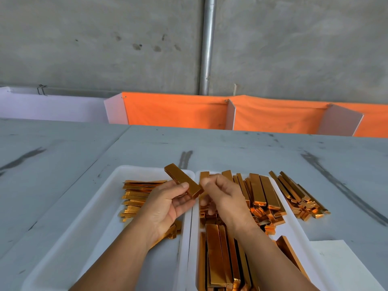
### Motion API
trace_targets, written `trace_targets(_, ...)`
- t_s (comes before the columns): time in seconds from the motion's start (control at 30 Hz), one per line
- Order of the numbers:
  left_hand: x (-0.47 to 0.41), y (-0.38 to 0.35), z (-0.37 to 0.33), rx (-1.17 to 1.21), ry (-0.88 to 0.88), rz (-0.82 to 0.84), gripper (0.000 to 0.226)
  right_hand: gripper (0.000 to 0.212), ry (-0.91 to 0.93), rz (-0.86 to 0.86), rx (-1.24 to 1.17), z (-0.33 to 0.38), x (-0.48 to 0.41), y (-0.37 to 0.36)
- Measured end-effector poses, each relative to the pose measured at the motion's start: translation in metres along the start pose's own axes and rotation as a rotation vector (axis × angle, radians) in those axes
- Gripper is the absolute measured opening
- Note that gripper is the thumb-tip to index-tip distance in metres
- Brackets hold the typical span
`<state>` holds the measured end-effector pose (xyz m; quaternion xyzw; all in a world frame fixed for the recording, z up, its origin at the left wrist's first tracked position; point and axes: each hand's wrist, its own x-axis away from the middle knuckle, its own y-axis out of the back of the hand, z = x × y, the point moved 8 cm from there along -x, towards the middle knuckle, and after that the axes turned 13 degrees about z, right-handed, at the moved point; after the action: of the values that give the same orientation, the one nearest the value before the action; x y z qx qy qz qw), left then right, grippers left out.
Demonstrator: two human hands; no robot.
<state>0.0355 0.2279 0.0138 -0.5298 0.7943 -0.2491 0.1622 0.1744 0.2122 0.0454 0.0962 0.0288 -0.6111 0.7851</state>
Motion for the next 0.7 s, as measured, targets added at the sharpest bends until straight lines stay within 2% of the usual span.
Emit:
trace_targets(0.13,0.003,-0.006,-0.002,-0.116,0.032,0.029,0.023,0.021,-0.079,-0.055,-0.037,0.007,0.0,0.01)
trace_targets(0.37,0.01,-0.038,-0.015,-0.436,0.085,0.134,0.029,0.01,-0.154,-0.023,-0.009,0.031,0.005,0.018)
trace_targets(0.7,0.025,-0.086,0.021,-0.615,0.284,0.328,0.038,0.022,-0.327,0.042,0.021,0.029,0.045,0.058)
